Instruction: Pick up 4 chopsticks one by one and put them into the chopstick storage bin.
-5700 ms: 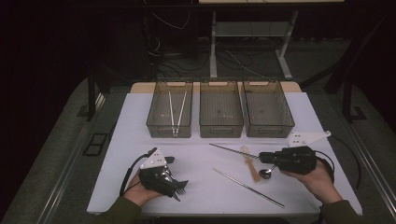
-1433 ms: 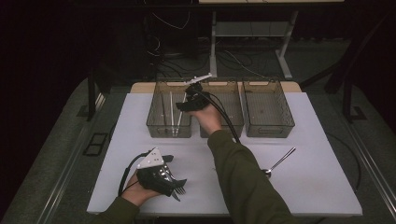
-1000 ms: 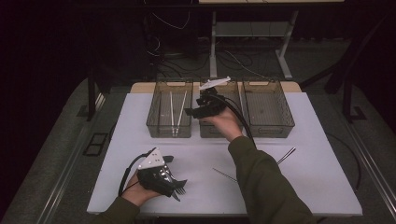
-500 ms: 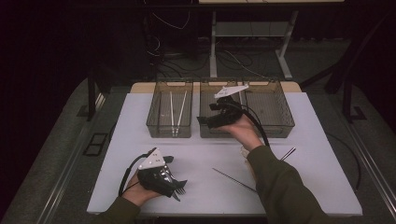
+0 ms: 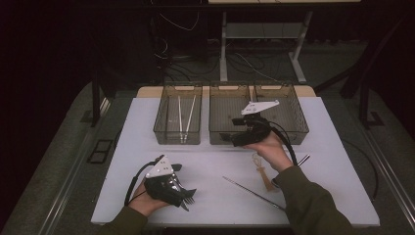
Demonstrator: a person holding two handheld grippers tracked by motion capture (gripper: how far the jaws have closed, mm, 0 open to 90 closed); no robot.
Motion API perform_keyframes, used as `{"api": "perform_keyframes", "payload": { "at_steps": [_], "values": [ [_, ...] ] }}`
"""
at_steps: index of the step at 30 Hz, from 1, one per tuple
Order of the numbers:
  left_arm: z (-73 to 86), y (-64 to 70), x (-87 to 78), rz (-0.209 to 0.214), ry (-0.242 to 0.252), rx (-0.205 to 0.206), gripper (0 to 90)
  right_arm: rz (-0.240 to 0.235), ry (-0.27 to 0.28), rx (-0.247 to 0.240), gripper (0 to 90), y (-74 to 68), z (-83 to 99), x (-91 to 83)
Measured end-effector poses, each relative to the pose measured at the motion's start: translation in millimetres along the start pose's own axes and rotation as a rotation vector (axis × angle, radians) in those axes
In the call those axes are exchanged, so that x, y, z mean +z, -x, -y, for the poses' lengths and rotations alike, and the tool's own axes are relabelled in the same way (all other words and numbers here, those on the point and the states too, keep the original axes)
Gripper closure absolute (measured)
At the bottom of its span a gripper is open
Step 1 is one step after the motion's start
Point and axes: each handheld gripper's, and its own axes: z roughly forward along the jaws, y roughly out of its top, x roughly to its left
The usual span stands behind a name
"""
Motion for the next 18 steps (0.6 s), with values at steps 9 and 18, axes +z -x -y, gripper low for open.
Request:
{"api": "perform_keyframes", "payload": {
  "at_steps": [9, 18],
  "values": [
    [-0.1, -0.2, -0.4, -0.003, 0.001, 0.005, 0.0, 0.001, 0.007, 0.009, 22.4, 1.6, 24.9, -24.3],
    [-0.3, 0.1, -0.3, -0.006, -0.005, 0.014, 0.0, -0.019, -0.038, 0.020, 21.0, 1.4, 58.2, -48.9]
  ]
}}
